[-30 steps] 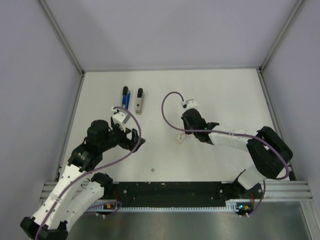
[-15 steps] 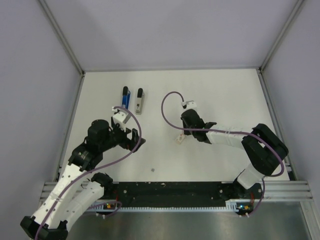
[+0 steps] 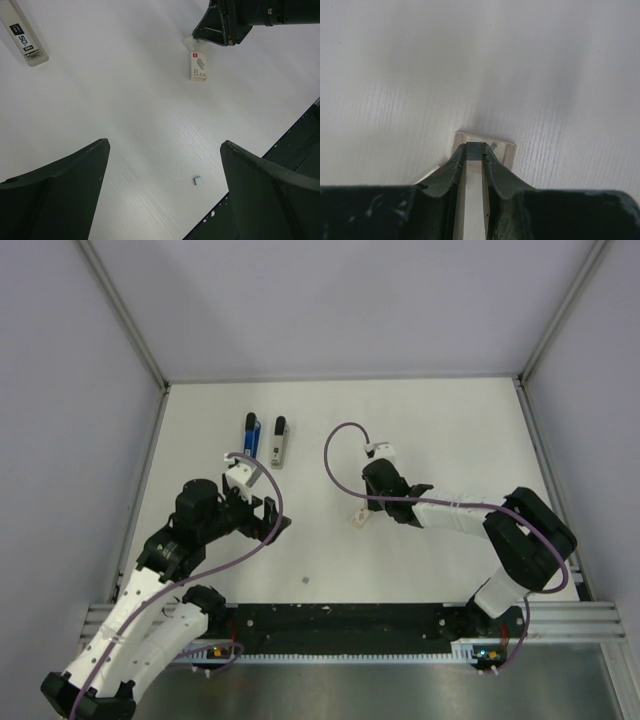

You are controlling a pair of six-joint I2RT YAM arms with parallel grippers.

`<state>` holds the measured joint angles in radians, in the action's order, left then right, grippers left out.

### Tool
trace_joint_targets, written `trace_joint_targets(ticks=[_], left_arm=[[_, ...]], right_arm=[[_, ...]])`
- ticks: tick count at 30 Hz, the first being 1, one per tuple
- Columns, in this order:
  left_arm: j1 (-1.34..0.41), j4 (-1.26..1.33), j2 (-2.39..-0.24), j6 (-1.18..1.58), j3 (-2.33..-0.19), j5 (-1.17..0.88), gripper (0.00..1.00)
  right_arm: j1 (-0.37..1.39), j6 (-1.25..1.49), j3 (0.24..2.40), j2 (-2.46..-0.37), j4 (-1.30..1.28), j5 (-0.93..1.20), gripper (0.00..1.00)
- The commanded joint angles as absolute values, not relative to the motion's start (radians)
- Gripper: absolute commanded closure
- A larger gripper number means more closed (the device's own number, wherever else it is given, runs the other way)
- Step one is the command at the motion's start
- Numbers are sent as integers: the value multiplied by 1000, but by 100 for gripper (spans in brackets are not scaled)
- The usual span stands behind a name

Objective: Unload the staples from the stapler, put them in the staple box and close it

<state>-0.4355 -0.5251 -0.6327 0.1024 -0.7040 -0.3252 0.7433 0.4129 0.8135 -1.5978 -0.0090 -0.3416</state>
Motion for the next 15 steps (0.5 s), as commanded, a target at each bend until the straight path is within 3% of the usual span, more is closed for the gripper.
trace_joint_targets(ticks=[1,15], left_arm=[[-433,-495,-627,101,-699,-341,2],[-433,-495,-630,100,-701,-341,2]], right_arm=[[735,431,828,-1589,8,-336,92],[735,449,822,-1600,2,-327,91]])
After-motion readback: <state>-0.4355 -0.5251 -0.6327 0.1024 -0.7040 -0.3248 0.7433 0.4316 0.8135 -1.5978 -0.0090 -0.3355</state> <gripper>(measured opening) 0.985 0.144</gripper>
